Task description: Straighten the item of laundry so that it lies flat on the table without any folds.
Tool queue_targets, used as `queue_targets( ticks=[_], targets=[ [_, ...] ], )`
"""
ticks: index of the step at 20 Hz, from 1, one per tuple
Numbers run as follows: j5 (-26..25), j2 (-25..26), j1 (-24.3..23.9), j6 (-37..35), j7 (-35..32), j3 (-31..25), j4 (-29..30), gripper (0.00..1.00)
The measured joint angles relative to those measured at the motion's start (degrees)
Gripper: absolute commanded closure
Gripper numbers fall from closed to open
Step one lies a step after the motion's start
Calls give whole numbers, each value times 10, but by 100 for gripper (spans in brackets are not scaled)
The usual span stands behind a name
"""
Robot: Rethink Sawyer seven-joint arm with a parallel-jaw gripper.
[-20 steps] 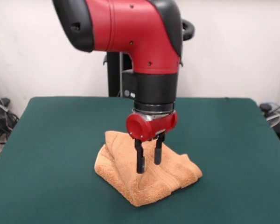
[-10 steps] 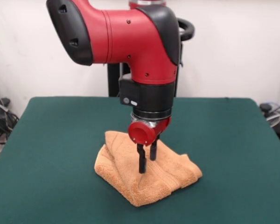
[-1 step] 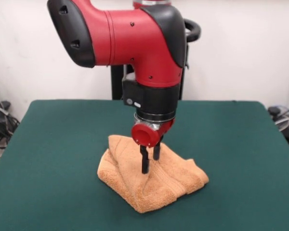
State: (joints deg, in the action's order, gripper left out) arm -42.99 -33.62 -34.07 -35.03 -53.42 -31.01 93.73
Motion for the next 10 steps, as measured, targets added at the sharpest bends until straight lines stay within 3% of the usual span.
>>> queue_targets(
  ticks=[10],
  targets=[
    [38,-88,-63,0,0,-26,87,0]
  ],
)
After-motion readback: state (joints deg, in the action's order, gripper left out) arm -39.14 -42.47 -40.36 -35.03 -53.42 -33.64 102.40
